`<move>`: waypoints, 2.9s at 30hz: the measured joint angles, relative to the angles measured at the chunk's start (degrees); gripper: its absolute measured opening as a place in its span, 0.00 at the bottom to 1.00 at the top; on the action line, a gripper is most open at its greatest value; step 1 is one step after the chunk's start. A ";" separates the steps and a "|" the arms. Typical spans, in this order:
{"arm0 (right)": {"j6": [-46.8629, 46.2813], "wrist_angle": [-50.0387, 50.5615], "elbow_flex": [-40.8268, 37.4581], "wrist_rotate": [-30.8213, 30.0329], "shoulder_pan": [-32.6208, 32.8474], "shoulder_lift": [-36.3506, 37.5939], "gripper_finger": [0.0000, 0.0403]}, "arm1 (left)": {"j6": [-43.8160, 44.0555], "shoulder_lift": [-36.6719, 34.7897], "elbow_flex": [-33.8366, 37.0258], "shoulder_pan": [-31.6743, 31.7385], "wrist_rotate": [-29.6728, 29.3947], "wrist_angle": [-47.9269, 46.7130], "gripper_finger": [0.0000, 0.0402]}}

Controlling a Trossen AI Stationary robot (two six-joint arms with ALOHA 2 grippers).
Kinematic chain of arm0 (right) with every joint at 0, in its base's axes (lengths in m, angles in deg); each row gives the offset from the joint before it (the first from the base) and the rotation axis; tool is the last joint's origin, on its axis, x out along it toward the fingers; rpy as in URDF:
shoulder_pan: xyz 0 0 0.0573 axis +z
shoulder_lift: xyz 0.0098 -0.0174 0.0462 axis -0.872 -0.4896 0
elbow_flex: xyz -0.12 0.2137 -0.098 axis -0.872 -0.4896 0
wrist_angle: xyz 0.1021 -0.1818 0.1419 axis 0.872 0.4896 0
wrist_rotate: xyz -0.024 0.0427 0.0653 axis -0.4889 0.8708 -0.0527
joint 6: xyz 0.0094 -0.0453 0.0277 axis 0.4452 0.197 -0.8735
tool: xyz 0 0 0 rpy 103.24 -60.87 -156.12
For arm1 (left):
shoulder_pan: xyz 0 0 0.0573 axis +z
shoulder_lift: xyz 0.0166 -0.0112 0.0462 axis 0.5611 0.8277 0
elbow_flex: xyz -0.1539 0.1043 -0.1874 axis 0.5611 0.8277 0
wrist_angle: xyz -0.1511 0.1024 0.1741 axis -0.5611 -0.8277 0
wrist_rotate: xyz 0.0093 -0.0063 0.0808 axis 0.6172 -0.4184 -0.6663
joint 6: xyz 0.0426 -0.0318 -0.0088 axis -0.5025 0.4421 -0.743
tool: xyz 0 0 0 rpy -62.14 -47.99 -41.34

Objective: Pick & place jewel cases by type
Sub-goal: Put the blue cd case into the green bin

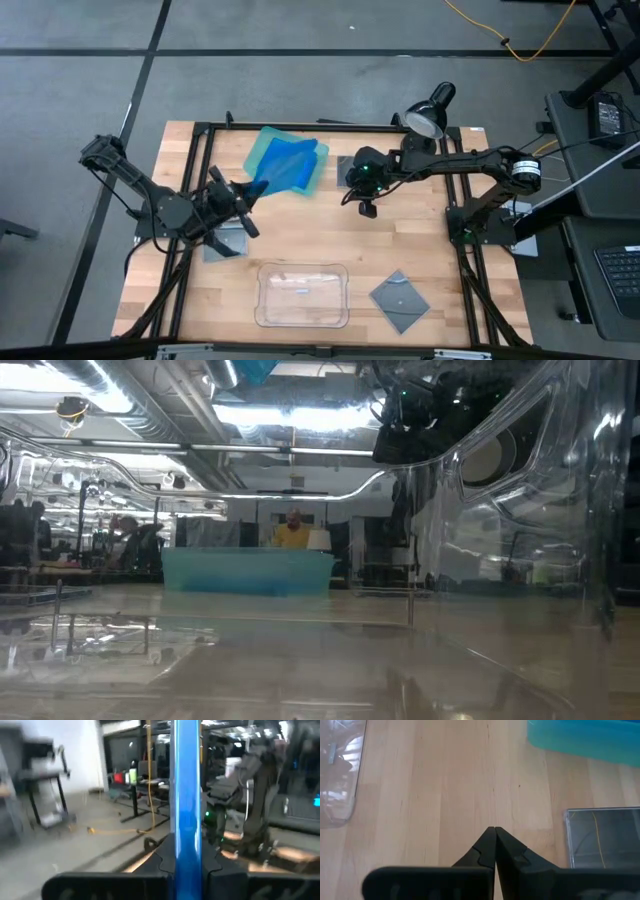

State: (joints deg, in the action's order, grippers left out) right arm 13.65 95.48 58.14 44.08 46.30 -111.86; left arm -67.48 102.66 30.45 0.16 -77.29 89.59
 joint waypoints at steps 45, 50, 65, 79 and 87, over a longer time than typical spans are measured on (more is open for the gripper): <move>25.25 10.75 0.04 6.25 -7.64 8.51 0.02 | 83.82 49.00 -5.22 28.09 -17.59 23.67 0.03; 25.75 11.69 0.04 6.94 -9.93 10.52 0.02 | 83.34 48.98 -5.21 29.75 -17.59 20.34 0.03; 29.88 11.89 0.04 11.39 -14.76 11.89 0.02 | 87.80 48.96 -4.00 30.51 -17.53 10.21 0.03; 29.88 11.17 0.04 11.76 -14.93 11.87 0.02 | 105.26 50.53 -4.00 32.04 -17.44 7.84 0.03; 29.75 12.11 0.04 11.83 -14.93 11.85 0.02 | 108.53 53.07 -4.08 33.98 -14.22 10.81 0.03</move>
State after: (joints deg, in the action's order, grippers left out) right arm 43.40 107.60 58.18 55.91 31.37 -100.01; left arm 41.06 155.73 26.37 34.14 -91.50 100.40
